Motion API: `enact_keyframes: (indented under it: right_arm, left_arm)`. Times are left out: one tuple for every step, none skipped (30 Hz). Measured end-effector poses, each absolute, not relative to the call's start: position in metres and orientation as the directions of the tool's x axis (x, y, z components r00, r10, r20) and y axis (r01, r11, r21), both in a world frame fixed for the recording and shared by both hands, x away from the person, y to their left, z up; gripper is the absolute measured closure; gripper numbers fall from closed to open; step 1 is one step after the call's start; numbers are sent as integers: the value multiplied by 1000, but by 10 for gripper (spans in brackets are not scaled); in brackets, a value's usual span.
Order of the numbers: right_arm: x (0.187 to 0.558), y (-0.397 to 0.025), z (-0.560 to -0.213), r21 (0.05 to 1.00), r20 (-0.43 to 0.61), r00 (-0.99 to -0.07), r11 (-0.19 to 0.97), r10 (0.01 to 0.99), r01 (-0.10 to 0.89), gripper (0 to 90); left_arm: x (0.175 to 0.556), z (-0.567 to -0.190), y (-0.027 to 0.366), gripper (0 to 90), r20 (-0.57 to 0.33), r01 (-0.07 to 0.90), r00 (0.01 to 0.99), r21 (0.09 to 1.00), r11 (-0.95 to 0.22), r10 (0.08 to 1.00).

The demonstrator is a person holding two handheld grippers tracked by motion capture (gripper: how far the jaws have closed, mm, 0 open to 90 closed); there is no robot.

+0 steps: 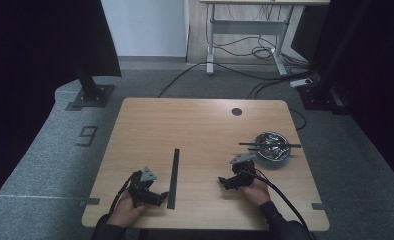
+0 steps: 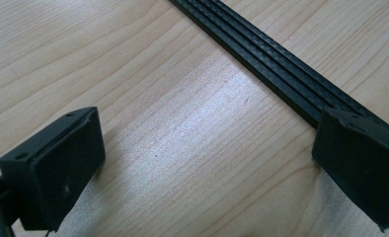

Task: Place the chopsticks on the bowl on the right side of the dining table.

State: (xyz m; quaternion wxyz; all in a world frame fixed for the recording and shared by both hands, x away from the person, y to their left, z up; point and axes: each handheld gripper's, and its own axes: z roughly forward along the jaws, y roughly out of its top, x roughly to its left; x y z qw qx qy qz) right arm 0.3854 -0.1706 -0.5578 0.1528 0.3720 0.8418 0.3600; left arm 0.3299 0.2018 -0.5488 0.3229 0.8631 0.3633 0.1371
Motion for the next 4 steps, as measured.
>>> enact_keyframes:
  right_arm:
    - [385,-171,-558,720,10,-677,465,736,516,0]
    - [385,-171,-558,720,10,-677,465,736,516,0]
    - [385,-171,-558,720,10,-677,465,736,516,0]
    - [385,-171,-558,720,11,-676,463,737,517,0]
  left_arm:
    - [330,-549,202,0,2,538,698,657,-527,716]
    - [330,-549,202,0,2,539,699,657,-528,715]
    - [330,-549,202,0,2,539,698,657,-527,716]
    - [330,-549,202,0,2,539,698,657,-527,716]
